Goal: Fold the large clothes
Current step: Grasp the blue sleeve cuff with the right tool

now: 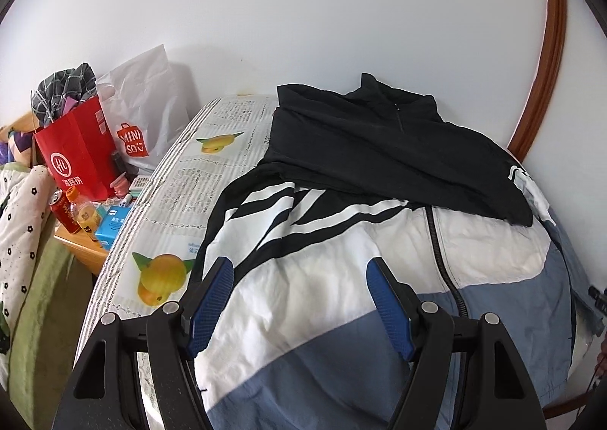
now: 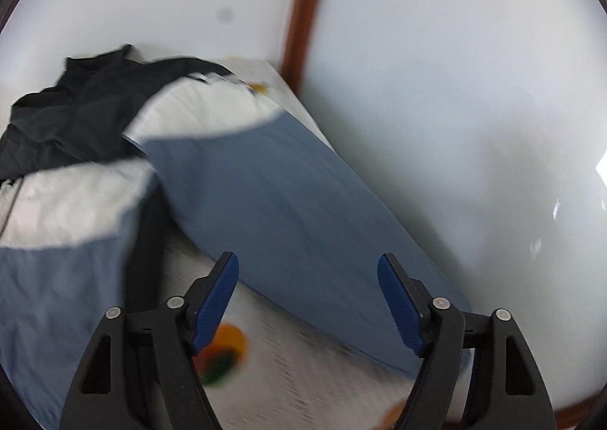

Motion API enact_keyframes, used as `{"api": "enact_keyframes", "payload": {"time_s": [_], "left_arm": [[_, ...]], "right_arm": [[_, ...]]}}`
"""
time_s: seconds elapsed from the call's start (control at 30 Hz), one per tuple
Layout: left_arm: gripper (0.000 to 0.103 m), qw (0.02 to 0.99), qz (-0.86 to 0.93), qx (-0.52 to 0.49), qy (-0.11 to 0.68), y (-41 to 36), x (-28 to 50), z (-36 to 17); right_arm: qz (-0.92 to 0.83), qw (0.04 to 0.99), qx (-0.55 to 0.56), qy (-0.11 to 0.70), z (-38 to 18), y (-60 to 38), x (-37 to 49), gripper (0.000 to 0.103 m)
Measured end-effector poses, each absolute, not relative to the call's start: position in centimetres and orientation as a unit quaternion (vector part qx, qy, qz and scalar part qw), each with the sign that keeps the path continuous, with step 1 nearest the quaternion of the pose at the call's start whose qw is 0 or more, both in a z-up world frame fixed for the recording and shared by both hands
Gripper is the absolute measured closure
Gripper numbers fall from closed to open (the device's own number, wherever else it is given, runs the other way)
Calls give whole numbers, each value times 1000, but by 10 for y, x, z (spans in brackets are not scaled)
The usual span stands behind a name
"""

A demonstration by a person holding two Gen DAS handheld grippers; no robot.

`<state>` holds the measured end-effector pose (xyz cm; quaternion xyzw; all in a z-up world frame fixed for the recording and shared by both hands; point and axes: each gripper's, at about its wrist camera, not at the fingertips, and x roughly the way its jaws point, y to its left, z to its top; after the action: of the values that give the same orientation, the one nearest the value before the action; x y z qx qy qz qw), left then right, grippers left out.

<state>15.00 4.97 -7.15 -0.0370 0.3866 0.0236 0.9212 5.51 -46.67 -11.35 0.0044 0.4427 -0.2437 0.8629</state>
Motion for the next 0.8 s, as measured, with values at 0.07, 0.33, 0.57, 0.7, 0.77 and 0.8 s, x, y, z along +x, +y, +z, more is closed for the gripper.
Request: {"api": "enact_keyframes", "payload": {"time_s": [0.07,0.33,0.57,0.7,0.77,0.8], "left_arm": [[32,922,27,-34,386,45,148,-71],[32,917,29,-41,396,34,141,-79],[32,914,36,-33,403,34,138,-84],[32,915,43,-36,400,44,134,-82],[32,915,48,-35,399,50,133,-84],[32,914,51,-34,400,53,132,-85]], "right_arm": [[-254,857,8,448,-123,-480,43,26],[-232,850,18,473,-160,-502,18,25],[-215,856,30,468,-167,-502,16,24],[-208,858,54,467,-168,-507,21,41],[-200,859,66,467,-167,-506,24,70],[-197,858,67,469,-167,-505,27,80]]}}
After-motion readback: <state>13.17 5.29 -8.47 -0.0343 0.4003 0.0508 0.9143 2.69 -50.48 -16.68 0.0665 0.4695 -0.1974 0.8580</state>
